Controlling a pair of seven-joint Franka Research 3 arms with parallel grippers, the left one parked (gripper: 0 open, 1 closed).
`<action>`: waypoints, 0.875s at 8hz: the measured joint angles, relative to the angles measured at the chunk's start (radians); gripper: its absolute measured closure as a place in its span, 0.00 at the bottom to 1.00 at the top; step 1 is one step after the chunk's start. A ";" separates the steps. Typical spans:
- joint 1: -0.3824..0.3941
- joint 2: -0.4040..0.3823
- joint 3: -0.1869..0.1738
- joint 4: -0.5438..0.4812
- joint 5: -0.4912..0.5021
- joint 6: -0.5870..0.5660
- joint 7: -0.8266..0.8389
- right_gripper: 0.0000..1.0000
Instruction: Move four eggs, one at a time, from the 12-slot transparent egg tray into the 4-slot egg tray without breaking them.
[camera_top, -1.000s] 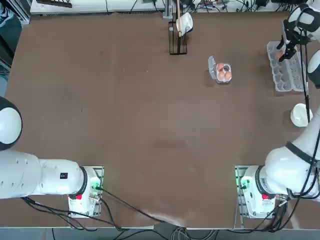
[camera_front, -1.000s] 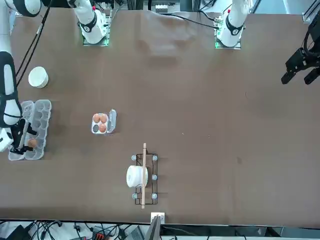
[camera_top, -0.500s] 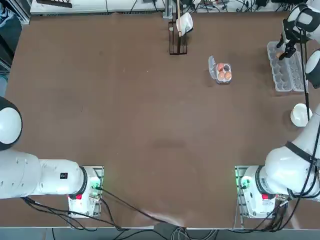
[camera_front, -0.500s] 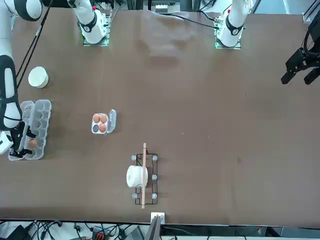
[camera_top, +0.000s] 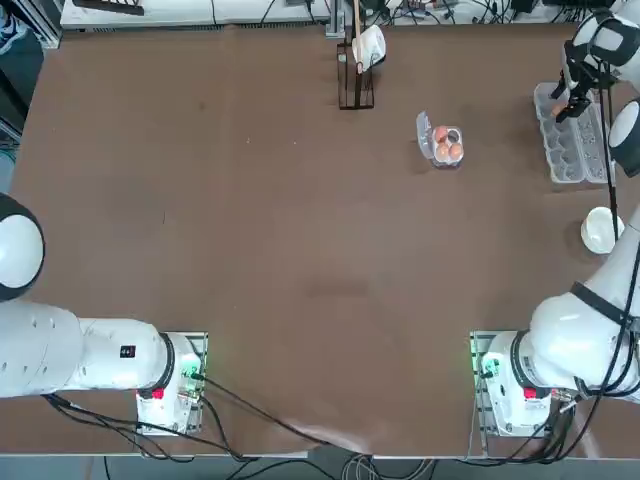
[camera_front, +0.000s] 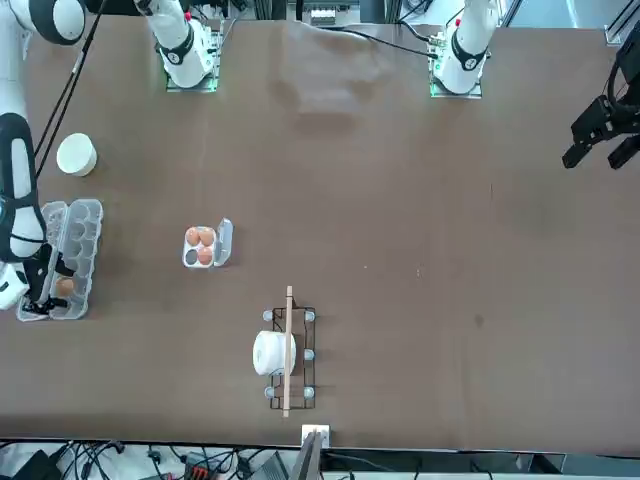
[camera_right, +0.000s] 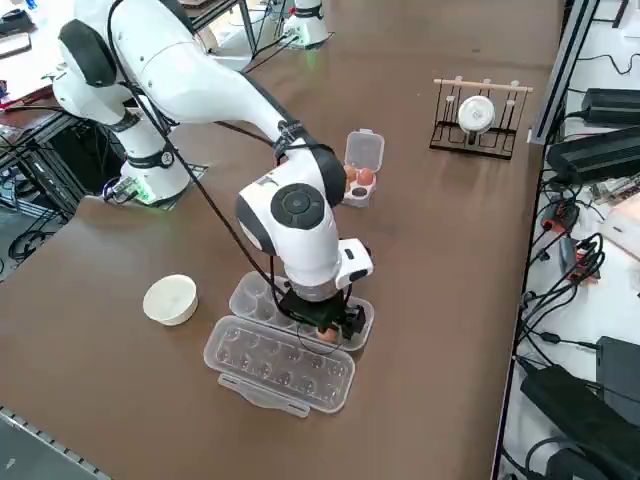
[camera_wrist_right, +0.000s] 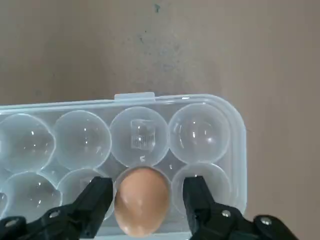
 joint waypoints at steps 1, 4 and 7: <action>-0.001 0.000 0.000 0.000 0.000 0.000 0.000 0.12; -0.009 0.003 0.000 0.000 0.000 0.000 0.000 0.19; -0.011 -0.002 0.000 0.008 -0.002 -0.014 -0.023 0.34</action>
